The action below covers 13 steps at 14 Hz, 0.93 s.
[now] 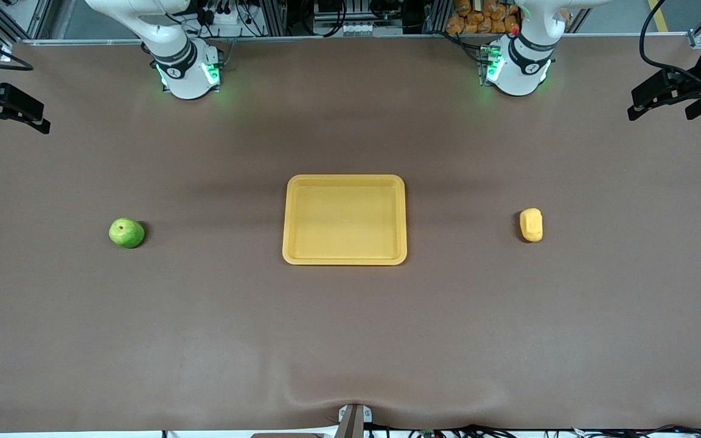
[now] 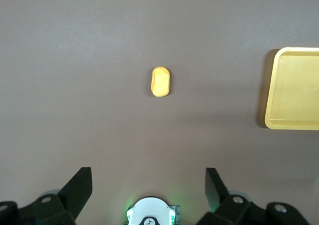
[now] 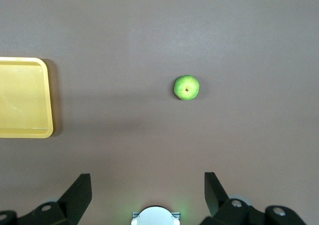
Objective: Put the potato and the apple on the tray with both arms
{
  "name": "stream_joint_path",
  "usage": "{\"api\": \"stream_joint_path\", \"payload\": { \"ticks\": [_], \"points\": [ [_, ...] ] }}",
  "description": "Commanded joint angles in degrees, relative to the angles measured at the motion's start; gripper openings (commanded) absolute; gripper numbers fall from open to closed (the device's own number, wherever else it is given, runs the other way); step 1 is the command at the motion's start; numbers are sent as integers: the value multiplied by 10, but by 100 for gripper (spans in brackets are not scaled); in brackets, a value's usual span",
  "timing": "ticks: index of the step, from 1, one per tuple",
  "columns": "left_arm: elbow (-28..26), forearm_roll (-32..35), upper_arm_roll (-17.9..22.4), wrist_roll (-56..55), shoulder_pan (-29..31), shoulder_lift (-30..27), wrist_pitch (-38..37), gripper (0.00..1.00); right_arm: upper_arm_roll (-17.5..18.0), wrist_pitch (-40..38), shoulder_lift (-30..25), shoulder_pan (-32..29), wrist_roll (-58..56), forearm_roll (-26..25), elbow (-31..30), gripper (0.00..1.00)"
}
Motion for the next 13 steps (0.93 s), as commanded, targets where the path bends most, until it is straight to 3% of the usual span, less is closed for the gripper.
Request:
{"api": "stream_joint_path", "payload": {
  "ticks": [1,3,13],
  "points": [
    [11,-7,-2,3,2,-2,-16,100,2,-1,-12,-2,2,-1,-10,100],
    [12,-7,-2,4,3,-1,-16,100,-1,-4,-12,-10,2,23,-10,100],
    [6,-8,-1,10,7,8,-16,100,-4,-1,18,-15,-4,14,-3,100]
  ]
}}
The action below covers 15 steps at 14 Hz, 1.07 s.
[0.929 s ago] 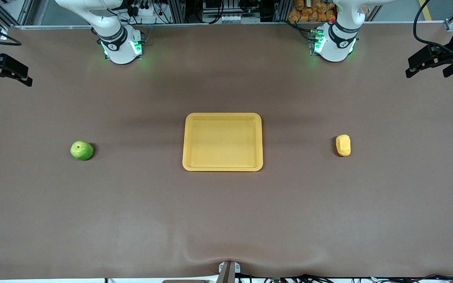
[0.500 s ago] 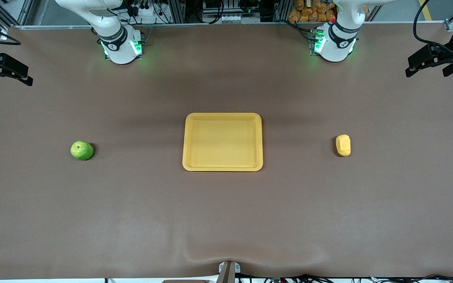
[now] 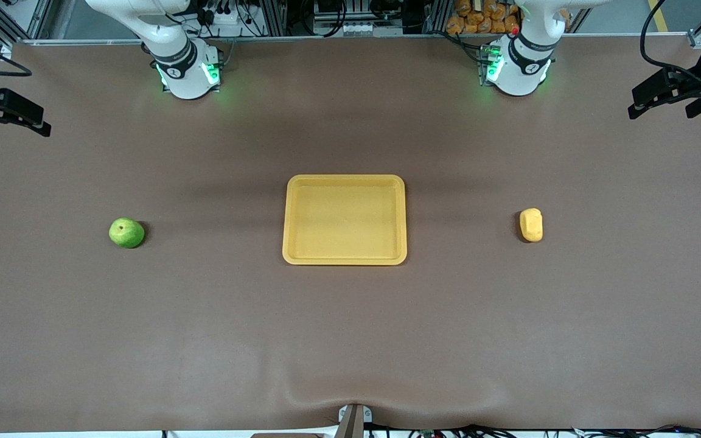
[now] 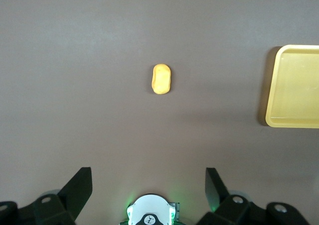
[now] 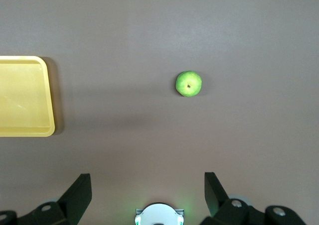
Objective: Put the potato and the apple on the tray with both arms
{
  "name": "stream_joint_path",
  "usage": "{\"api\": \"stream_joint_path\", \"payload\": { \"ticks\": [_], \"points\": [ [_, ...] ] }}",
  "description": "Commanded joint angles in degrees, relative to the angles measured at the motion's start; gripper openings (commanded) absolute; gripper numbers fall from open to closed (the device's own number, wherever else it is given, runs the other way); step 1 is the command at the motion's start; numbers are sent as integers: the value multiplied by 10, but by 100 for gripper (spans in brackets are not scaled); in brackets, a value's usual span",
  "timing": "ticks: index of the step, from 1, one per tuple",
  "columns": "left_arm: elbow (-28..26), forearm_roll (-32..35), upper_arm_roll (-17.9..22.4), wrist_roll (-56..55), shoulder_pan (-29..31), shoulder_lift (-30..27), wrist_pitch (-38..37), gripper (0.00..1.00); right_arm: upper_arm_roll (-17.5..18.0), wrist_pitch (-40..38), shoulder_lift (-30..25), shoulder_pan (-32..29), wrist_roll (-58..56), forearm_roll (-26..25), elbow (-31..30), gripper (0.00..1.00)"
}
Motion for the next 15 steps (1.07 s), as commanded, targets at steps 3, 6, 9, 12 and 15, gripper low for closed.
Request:
{"api": "stream_joint_path", "payload": {
  "ticks": [3,6,9,12,15],
  "points": [
    [-6,-8,-1,9,4,13,-9,100,4,12,14,-9,-5,-1,0,100],
    [-15,-7,-2,8,1,24,-6,100,4,21,38,-9,-5,1,-1,100],
    [-43,-5,-2,8,1,28,16,100,4,25,64,-8,-5,-1,-1,100],
    [-83,-3,-2,8,1,27,62,100,3,22,85,-13,-5,-8,-2,100],
    [-143,1,-2,8,1,25,134,100,3,21,109,-22,-5,-11,-5,100]
  ]
}}
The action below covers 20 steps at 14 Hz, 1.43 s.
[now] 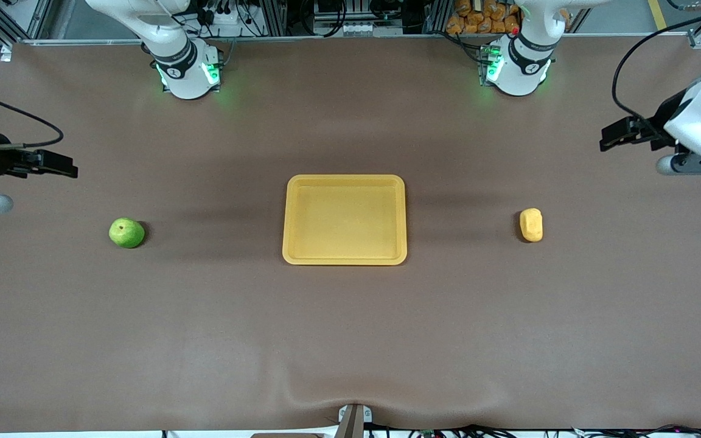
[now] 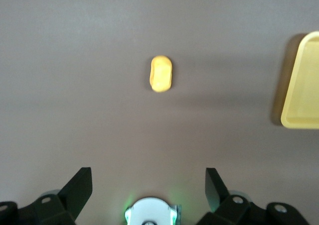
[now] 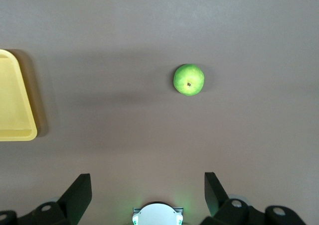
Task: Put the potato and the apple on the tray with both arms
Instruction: 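Reach the right gripper to the apple while the left gripper reaches the potato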
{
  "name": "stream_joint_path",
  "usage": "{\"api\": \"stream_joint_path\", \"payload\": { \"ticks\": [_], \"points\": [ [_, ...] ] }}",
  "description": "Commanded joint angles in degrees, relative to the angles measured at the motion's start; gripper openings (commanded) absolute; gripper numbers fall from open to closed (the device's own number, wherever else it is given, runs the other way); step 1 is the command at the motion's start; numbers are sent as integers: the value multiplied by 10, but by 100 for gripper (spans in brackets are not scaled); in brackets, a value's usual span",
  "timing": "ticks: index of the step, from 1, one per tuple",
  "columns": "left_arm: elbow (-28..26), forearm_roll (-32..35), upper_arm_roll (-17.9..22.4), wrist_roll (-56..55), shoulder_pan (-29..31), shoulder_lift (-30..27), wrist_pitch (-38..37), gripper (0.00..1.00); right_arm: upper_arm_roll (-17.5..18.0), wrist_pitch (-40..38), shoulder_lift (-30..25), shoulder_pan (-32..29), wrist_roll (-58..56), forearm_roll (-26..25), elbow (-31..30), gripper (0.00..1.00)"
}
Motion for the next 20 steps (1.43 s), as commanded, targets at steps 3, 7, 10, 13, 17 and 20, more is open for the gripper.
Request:
{"api": "stream_joint_path", "payload": {
  "ticks": [3,7,10,13,17,20],
  "points": [
    [-85,1,-2,7,1,-10,92,100,6,8,48,-23,-5,-1,-3,100],
    [-143,1,-6,3,3,-5,158,100,6,41,84,-29,-5,-5,-5,100],
    [-165,1,-6,3,2,11,199,100,6,65,110,-32,-5,-5,-5,100],
    [-212,1,-6,3,4,17,271,100,6,81,134,-41,-5,-5,-5,100],
    [-259,1,-6,-10,4,49,380,100,6,89,148,-44,-6,-6,-6,100],
    [-268,1,-6,-52,2,82,420,100,6,123,176,-42,-6,-6,-6,100]
  ]
}}
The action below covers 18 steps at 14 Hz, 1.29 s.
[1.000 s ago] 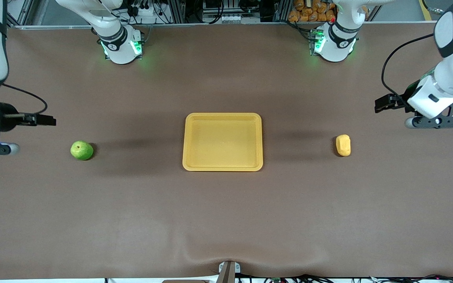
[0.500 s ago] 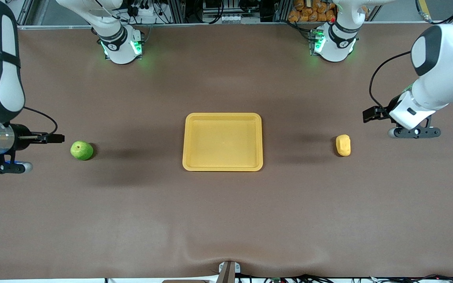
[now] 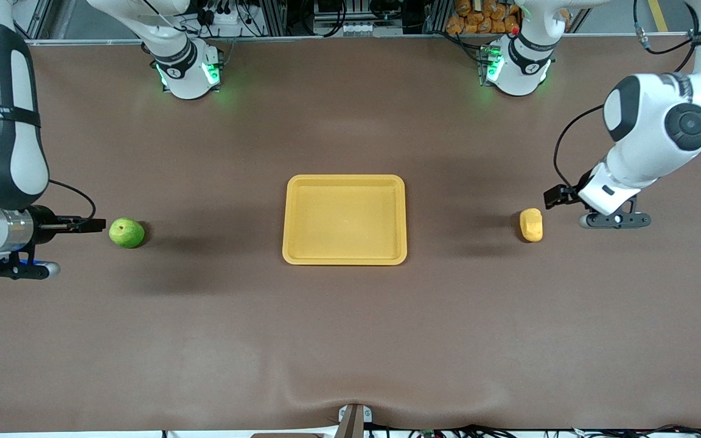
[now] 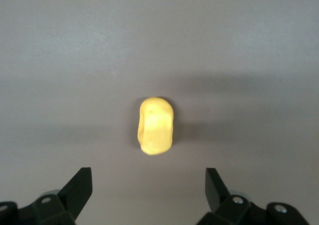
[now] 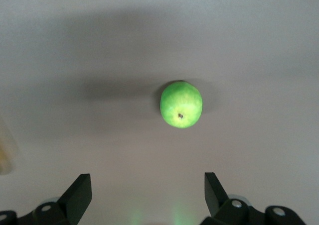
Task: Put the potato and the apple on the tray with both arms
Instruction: 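Reach the right gripper to the apple while the left gripper reaches the potato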
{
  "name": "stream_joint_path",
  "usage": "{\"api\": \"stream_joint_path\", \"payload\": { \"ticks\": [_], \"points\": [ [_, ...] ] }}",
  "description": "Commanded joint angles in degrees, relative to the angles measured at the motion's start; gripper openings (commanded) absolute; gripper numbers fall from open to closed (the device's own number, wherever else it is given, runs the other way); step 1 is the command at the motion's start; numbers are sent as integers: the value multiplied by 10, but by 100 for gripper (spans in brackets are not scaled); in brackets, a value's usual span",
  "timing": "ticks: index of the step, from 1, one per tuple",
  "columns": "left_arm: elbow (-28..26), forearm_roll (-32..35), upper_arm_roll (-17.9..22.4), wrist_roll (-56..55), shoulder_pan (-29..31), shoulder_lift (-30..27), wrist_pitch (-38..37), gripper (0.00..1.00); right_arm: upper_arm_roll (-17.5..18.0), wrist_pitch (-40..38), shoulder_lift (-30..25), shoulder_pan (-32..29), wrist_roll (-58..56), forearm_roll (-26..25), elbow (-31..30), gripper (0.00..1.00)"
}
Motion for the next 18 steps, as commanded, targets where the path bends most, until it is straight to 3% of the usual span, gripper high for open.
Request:
{"api": "stream_joint_path", "payload": {
  "ticks": [1,4,8,10,14,18],
  "points": [
    [-5,1,-4,-29,2,25,36,100,9,29,27,-9,-6,-5,4,100],
    [-3,1,-4,-30,2,68,57,100,9,75,64,-5,-6,-5,2,100],
    [-4,1,-4,-30,1,105,95,100,9,94,70,-10,-9,-16,-15,100],
    [-4,1,-4,-30,0,125,109,93,9,121,69,-25,-25,-29,-44,100],
    [-5,1,-4,-30,1,148,139,89,9,165,68,-45,-45,-29,-93,100],
    [-7,1,-4,-30,2,167,153,72,9,192,67,-46,-46,-29,-125,100]
  ]
}}
